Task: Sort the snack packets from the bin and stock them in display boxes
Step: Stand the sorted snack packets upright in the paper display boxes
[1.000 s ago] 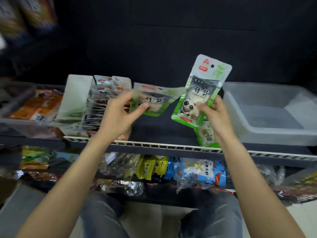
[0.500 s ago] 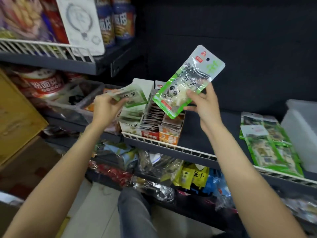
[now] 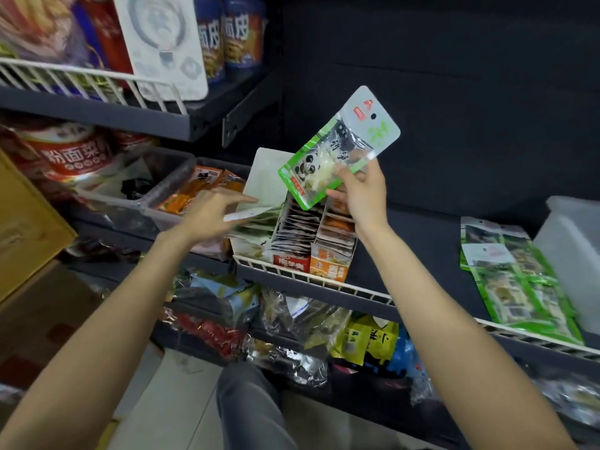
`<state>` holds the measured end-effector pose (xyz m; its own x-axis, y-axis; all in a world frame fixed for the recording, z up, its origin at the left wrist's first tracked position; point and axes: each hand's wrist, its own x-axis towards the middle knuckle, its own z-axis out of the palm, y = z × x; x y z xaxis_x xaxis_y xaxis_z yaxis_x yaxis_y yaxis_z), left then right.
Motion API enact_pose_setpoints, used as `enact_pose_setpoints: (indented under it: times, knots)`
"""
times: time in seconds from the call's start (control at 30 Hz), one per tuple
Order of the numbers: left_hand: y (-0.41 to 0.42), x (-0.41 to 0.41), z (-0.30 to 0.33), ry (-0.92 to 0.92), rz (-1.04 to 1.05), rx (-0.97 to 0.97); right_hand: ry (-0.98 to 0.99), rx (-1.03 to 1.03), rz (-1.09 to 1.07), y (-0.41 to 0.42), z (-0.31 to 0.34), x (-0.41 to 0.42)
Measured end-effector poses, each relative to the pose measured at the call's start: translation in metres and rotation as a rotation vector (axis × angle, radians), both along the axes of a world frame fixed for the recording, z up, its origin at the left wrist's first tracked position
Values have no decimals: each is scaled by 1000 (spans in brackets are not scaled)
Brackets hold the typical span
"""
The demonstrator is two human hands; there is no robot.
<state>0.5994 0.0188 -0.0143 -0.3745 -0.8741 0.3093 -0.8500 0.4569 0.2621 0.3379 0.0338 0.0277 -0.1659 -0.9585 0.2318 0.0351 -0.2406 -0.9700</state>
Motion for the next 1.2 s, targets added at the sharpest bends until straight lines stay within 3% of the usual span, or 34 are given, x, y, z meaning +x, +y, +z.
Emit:
enact_pose_setpoints:
  times: [0.1, 0.2, 0.3, 0.4, 0.6, 0.73, 0.87, 0.97, 1.07, 1.2]
  knots:
    - [16, -2, 3, 48, -12, -186, 155, -31, -9, -9, 2, 12]
    - [28, -7, 1, -54, 20, -320, 292, -134, 5, -18, -2, 33]
    - [22, -12, 4, -195, 160, -99, 480, -217, 10, -26, -13, 51]
    - [16, -22, 8, -311, 157, 139, 601, -243, -8, -35, -19, 61]
    - [47, -13, -1, -76, 110, 94, 874, -323, -45, -43, -22, 65]
    - [58, -7, -9, -79, 62, 128, 1202, -461, -88, -49, -26, 59]
    - [61, -7, -9, -168, 75, 114, 1628, -376, 1, -58, -37, 69]
    - [62, -5, -10, -208, 73, 101, 1626, -366, 61, -59, -38, 76]
    - [61, -2, -13, -194, 63, 56, 1552, -428, -54, -60, -27, 78]
    - [61, -5, -13, -157, 77, 69, 1095, -116, -139, -82, -12, 74]
